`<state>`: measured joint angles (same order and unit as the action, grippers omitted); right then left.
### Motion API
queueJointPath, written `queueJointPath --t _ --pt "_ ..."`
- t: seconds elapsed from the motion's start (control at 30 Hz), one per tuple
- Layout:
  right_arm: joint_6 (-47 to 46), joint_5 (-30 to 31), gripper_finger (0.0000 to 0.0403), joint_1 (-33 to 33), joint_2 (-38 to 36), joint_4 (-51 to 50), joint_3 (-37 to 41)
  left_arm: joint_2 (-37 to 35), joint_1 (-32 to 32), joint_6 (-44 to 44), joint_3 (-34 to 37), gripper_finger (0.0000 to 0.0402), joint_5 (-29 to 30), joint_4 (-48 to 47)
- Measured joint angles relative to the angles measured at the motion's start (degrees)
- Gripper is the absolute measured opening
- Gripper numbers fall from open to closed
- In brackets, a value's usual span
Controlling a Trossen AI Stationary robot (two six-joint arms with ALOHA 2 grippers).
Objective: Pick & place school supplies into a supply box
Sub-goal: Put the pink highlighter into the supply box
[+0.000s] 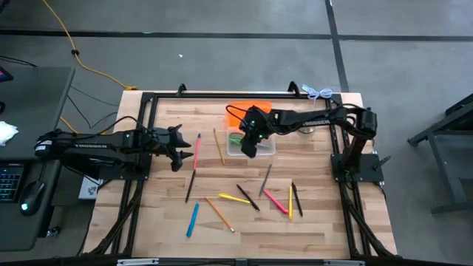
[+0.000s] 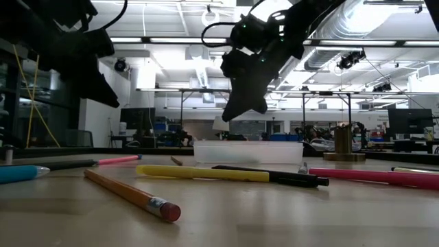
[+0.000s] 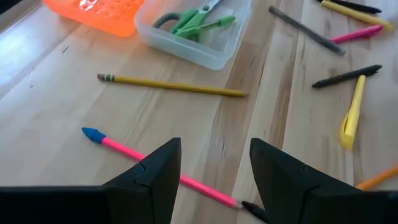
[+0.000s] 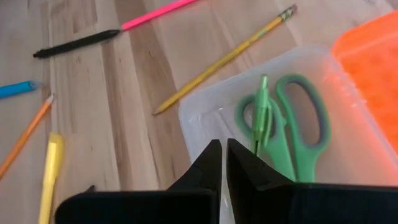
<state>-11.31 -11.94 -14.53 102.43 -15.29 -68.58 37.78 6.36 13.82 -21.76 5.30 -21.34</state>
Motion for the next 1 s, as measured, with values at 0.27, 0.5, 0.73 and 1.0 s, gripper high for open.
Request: queueJointPath --t 0.27,0.5,0.73,1.0 --pt "-0.11 2.06 0.0 2.32 0.0 -0.68 0.0 2.29 0.01 0.0 0.02 0.0223 2.15 -1.23" --pt "-0.16 3.3 0.0 5.62 0.0 -3.09 0.0 8.03 0.0 0.04 0.02 0.0223 2.14 -1.16" --pt "-0.16 5.34 0.0 9.44 0.0 -5.9 0.0 14.63 0.0 0.17 0.02 0.0223 2.12 -1.16" --pt "-1.02 7.5 0.0 13.16 0.0 -8.16 0.0 19.58 0.02 0.22 0.02 0.0223 1.86 -1.08"
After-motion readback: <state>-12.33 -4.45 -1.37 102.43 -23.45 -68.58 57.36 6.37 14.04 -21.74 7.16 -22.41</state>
